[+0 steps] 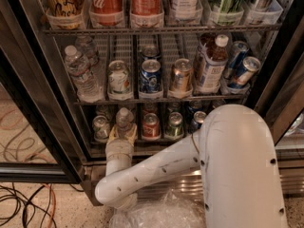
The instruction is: Pick water bottle from bottom shelf of fridge
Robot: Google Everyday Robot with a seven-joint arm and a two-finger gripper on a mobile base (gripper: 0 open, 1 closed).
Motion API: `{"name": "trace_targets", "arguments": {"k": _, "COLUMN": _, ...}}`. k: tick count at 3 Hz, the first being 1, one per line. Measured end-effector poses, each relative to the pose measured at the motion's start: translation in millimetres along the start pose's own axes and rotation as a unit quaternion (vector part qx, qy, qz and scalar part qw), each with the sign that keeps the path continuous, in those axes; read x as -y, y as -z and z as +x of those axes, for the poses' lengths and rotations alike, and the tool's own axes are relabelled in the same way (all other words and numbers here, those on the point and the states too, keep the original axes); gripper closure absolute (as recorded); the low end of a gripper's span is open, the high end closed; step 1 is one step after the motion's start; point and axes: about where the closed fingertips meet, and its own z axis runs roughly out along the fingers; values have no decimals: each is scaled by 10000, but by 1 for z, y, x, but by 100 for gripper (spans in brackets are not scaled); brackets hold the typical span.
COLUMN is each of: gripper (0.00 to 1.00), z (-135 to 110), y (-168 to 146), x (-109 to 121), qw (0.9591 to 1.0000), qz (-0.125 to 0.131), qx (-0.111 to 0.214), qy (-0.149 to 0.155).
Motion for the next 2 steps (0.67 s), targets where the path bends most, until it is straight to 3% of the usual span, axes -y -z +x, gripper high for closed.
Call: {"name": "trace_targets", "arguments": {"k": 2, "gripper": 100, "z": -46, "y": 20, "x": -4, "qw": 9981, "qz": -171, "qx": 538, "qy": -247}}
